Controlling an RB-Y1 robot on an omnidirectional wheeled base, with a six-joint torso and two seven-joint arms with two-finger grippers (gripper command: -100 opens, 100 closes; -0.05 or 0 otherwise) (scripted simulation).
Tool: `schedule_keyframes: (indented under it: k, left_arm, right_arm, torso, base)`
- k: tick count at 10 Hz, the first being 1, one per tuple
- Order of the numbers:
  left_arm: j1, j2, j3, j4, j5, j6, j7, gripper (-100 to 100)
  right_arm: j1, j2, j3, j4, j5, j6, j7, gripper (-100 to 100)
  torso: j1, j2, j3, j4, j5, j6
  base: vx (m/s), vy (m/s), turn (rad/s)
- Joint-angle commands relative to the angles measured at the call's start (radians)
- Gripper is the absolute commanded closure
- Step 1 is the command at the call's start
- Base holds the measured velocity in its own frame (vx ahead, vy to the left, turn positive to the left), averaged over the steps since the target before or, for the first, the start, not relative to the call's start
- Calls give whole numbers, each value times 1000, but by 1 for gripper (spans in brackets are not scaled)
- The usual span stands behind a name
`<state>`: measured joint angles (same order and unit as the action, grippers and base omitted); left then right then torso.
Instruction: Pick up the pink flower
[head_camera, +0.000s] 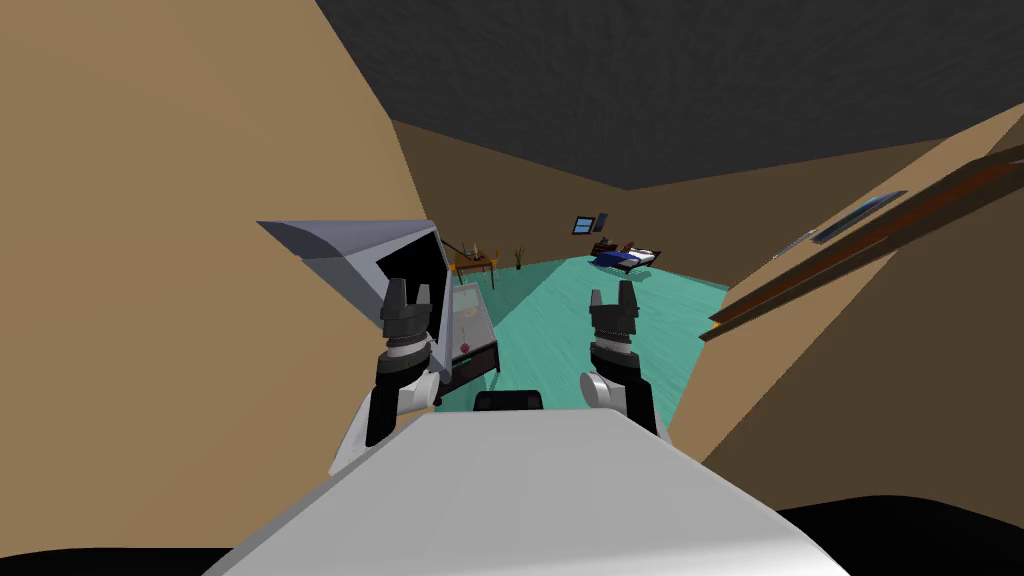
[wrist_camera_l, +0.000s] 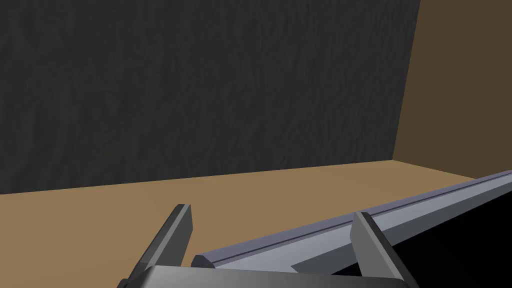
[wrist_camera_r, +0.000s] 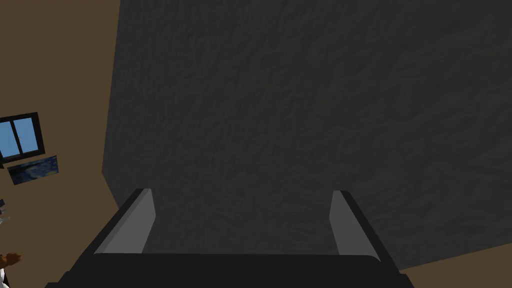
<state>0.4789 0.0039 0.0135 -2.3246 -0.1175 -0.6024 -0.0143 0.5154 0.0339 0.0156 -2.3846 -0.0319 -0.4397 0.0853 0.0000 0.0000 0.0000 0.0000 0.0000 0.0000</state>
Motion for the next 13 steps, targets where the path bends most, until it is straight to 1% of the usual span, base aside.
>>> schedule_keyframes:
  k: [1,3,6,9,10,11,13]
  left_arm:
    - [4,32,6,8,8,13,6,-100]
    - [9,66,16,19,19,33,15,-100]
    - [15,120,44,48,43,85,36,-100]
    - [15,182,95,95,73,164,69,-100]
    - [13,204,117,116,85,197,82,-100]
    - [13,204,117,116,85,197,82,-100]
    - [6,249,166,168,110,263,113,-100]
  right_arm:
    - [0,0,0,0,0,0,0,0]
    - [0,0,0,0,0,0,0,0]
    - [0,0,0,0,0,0,0,0]
    - [0,0,0,0,0,0,0,0]
    - [0,0,0,0,0,0,0,0]
    - [1,0,0,0,0,0,0,0]
    - [0,0,0,0,0,0,0,0]
  torso:
    - [0,0,0,0,0,0]
    - [-8,-5,-3,-1,-2,0]
    - [-15,-9,-5,-2,-3,0]
    - [-16,-11,-7,-3,-4,0]
    - [-16,-13,-7,-3,-4,0]
    - [-17,-19,-11,-4,-4,0]
    - [-9,-11,-6,-3,-2,0]
  base:
    - [48,-60,28]
    - [117,-151,55]
    - [126,-219,60]
    - [170,-241,90]
    - [301,-260,91]
    - [189,-178,41]
    - [130,-157,84]
